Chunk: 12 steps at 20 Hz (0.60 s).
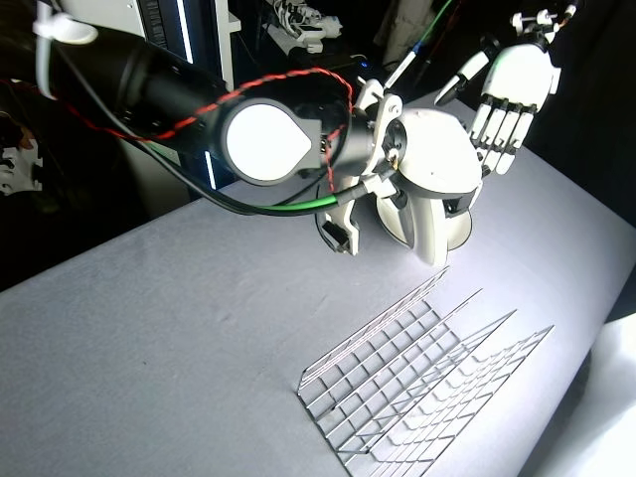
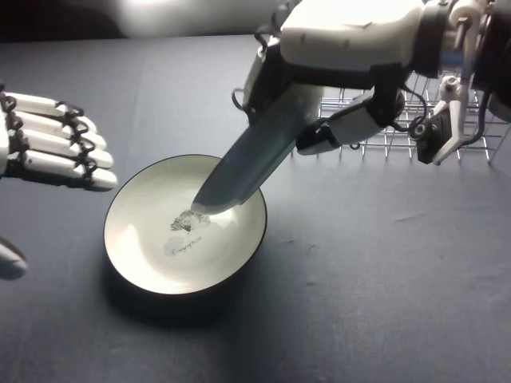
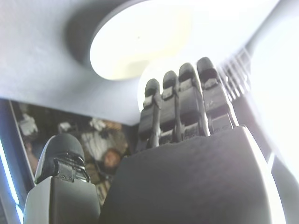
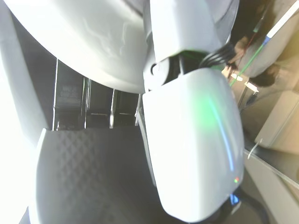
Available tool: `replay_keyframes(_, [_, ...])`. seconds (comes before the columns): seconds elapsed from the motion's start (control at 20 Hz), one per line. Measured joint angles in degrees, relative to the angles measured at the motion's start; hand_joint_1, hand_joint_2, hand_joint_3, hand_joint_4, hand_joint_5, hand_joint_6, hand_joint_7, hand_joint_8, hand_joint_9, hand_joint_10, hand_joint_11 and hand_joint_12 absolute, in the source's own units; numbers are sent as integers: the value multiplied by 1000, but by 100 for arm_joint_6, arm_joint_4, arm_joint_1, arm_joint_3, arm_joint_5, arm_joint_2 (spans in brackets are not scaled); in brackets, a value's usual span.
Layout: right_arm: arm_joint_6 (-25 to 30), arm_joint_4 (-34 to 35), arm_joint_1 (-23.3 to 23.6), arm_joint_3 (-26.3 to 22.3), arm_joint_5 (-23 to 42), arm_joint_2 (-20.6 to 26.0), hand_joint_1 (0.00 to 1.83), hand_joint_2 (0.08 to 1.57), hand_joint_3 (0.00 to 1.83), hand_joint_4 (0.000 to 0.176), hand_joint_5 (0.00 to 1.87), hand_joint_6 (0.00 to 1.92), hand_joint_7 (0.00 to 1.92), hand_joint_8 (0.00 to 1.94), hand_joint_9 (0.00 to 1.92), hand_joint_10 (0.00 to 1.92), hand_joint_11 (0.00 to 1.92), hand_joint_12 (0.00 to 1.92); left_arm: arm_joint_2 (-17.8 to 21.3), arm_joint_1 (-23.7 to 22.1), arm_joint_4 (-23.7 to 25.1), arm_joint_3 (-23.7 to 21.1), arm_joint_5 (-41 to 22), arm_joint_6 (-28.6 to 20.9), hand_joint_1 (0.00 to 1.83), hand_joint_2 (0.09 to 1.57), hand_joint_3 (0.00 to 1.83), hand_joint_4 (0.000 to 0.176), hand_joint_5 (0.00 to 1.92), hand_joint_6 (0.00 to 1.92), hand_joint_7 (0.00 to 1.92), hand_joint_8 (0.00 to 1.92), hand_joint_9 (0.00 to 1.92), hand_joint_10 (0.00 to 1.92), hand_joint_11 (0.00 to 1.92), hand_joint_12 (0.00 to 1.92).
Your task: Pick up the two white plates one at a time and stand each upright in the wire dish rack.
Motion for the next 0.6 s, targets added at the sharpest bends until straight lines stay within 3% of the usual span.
replay_keyframes(0.2, [13,538,170,-214,55,173,1501,1036,1,0,1088,627,1224,474,1137,772,853,1495,-101,2,31,-48,7,37,0,1119,0,0,242,0,226,0,205,0,0,507])
replay_keyframes(0.25, [26,774,254,-260,98,247,1499,1050,2,0,1050,673,1160,608,1114,811,827,1522,-131,2,28,-59,2,107,0,1114,0,0,191,1,175,2,149,1,0,359])
replay_keyframes(0.3, [33,927,264,-282,129,275,1499,1052,2,0,1046,679,1154,616,1111,823,817,1532,-149,9,35,-59,22,111,0,1117,0,0,205,6,190,8,162,6,17,361])
replay_keyframes(0.6, [94,2046,636,-341,-284,446,1502,1032,0,0,1113,566,1219,470,1155,760,874,1486,-240,48,48,-57,219,127,0,1121,1,0,170,1,163,1,137,3,0,347])
